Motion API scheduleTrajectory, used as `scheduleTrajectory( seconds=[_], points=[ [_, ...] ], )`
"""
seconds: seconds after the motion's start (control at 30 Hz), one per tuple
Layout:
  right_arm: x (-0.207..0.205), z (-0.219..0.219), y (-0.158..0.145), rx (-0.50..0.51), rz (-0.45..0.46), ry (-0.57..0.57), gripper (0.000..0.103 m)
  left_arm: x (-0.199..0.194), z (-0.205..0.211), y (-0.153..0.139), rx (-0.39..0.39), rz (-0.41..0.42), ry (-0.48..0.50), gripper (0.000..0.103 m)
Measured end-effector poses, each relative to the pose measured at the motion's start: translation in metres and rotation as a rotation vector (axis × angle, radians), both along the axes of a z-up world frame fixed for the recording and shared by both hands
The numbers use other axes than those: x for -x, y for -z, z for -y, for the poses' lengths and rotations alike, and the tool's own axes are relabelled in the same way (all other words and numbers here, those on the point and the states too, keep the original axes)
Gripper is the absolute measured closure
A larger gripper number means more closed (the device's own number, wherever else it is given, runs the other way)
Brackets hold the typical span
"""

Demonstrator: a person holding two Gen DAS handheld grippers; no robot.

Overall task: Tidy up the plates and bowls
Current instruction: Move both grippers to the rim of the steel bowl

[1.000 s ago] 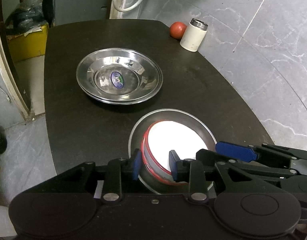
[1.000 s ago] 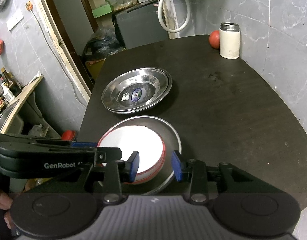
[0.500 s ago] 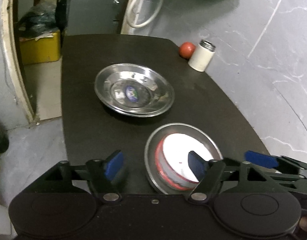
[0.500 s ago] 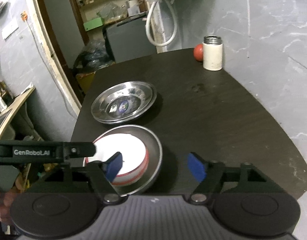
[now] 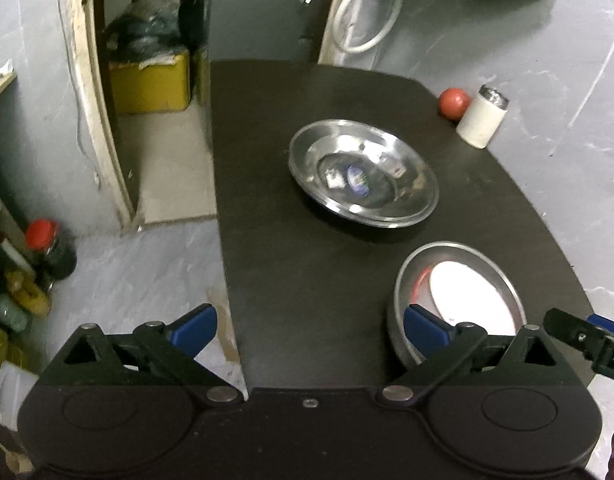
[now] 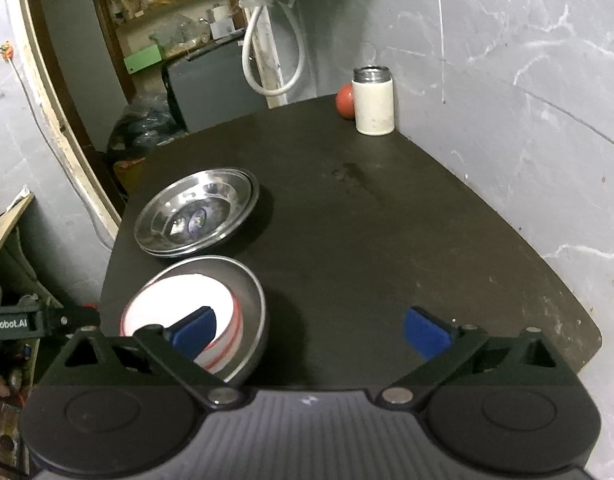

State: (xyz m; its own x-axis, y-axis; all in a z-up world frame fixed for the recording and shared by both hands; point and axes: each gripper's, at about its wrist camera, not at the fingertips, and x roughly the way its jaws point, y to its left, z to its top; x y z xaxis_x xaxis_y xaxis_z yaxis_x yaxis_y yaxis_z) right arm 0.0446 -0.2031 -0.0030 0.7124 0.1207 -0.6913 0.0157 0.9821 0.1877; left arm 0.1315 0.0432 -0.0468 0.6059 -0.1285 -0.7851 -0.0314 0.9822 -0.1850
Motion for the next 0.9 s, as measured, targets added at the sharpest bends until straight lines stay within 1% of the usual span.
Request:
scheduleTrajectory(
  seconds=[0.3,0.6,0.9],
  points=[
    [-0.016,-0.001,0.010,0.019,-0.057,-0.026,0.000,-0.008,0.007,0.011,-0.001,-0.051,0.026,0.003],
    [-0.039,0.003,0.018,0.066,-0.155,-0.047,0.000,-0.021,0.018,0.018,0.004,-0.107,0.046,0.003],
    [-0.047,0.002,0.023,0.078,-0.196,-0.114,0.000,-0.026,0.020,0.026,0.002,-0.155,0.020,0.003]
  ],
)
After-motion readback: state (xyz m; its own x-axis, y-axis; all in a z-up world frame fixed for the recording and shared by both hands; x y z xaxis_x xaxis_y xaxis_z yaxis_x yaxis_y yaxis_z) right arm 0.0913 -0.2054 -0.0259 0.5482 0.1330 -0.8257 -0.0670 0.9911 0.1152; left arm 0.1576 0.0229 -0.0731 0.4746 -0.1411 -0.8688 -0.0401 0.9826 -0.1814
